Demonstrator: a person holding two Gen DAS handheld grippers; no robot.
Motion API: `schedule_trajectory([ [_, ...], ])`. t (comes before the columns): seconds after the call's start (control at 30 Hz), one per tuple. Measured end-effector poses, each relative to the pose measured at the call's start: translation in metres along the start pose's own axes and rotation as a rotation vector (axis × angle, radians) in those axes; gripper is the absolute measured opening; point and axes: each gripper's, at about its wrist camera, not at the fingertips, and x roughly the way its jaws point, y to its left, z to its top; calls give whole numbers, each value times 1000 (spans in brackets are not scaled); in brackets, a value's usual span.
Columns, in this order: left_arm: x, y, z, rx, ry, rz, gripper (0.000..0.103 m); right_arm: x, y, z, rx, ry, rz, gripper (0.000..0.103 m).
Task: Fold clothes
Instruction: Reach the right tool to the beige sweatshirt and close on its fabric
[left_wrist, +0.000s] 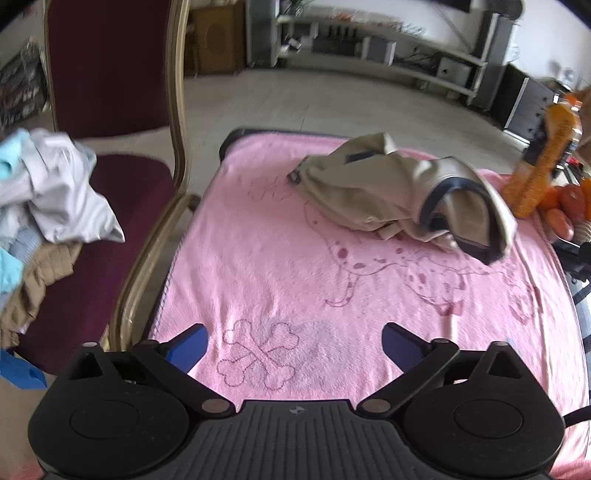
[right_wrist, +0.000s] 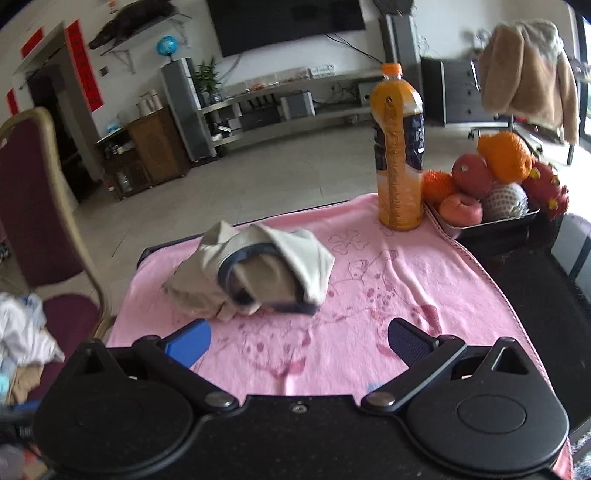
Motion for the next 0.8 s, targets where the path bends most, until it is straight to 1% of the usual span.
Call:
schedule_trajectory([
  [0.1, 17, 6, 6, -32, 20, -4, 87, 38, -11, 17, 33, 21, -7, 103],
  [0.13, 21, 7, 8, -39, 15, -5, 86, 51, -15, 21, 43, 41, -4, 103],
  [0.17, 25, 8, 9, -45, 9, -5, 86, 65, -19, 24, 55, 66, 1, 99],
  [0.2, 28, 9, 10, -49, 0, -10, 87, 79, -25, 27, 80, 90, 18, 87],
  [0.23, 31, 10, 11, -51, -12, -19, 87, 89, -31, 30, 109, 99, 38, 78],
  [0.27, 35, 11, 12, -53, -21, -22, 88, 98, -37, 32, 139, 103, 57, 63],
  [0.3, 38, 11, 13, -56, -25, -18, 90, 107, -45, 34, 185, 100, 72, 61],
  [0.37, 45, 11, 14, -59, -32, -9, 91, 124, -62, 35, 275, 91, 96, 61],
  [0.47, 54, 13, 15, -69, -28, -5, 90, 149, -83, 33, 387, 120, 150, 61],
  [0.57, 60, 18, 15, -101, -8, -54, 87, 172, -100, 25, 493, 145, 217, 61],
  [0.63, 59, 18, 14, -105, -5, -67, 84, 184, -109, 19, 578, 142, 259, 60],
  [0.67, 58, 18, 13, -101, -7, -66, 79, 189, -113, 17, 629, 135, 285, 47],
  [0.7, 56, 17, 12, -96, -12, -63, 70, 194, -115, 15, 672, 137, 307, 23],
  [0.73, 53, 17, 11, -93, -19, -61, 63, 195, -112, 16, 684, 151, 310, 13],
  [0.77, 49, 17, 10, -92, -26, -60, 50, 191, -103, 19, 647, 151, 299, 8],
  [0.8, 45, 18, 8, -95, -33, -62, 44, 186, -93, 23, 596, 145, 286, 7],
])
